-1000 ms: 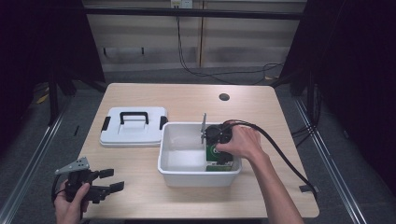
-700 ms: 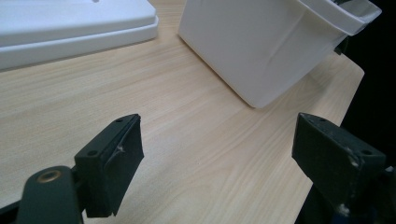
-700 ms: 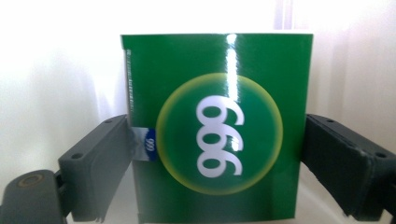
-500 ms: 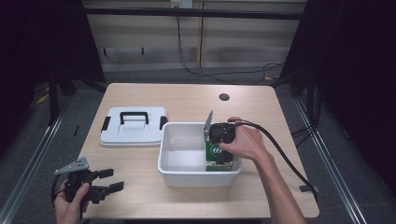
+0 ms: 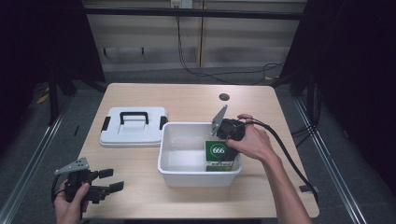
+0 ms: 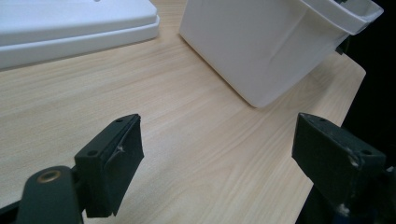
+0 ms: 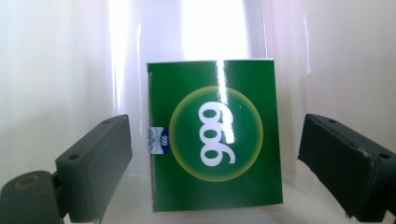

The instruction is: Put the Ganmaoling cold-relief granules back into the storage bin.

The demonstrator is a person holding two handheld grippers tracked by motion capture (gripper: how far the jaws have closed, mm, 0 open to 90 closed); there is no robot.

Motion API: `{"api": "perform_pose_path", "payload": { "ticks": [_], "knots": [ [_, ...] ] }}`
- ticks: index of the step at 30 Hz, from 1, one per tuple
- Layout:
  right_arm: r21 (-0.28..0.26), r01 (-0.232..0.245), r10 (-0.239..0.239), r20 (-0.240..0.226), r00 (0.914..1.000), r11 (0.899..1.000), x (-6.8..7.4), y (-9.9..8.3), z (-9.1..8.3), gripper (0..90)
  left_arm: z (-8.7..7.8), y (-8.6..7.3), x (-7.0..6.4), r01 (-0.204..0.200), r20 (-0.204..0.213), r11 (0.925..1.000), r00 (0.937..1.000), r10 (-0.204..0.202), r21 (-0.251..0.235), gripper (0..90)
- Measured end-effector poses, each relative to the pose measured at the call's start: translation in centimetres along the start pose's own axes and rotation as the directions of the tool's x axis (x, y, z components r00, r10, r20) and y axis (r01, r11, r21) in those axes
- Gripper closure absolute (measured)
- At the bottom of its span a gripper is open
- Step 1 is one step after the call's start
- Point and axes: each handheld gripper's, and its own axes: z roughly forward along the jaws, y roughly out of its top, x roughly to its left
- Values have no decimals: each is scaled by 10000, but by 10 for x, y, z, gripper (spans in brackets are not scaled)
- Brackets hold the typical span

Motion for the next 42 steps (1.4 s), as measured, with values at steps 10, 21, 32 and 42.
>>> {"api": "perform_pose_path", "payload": {
  "ticks": [10, 21, 32, 42],
  "knots": [
    [-2415, -453, 605, 557, 9966, 9694, 7, -24, -21, 91, 0, 0, 0, 35, 10, 10000, 10000, -35, -7, 165],
    [-4277, -741, 1287, 1002, 9866, 9009, 24, -52, -54, 93, 0, 0, 0, 19, -24, 10000, 10000, -18, 14, 165],
    [-5259, -1170, 2162, 1311, 9675, 8424, 44, -86, -67, 109, 0, 0, 0, 7, -36, 10000, 10000, -7, 26, 165],
    [-6161, -1577, 3861, 2570, 8859, 7717, 67, -124, -68, 128, 0, -1, 0, 38, -88, 10000, 10000, -38, 8, 165]
  ]
}}
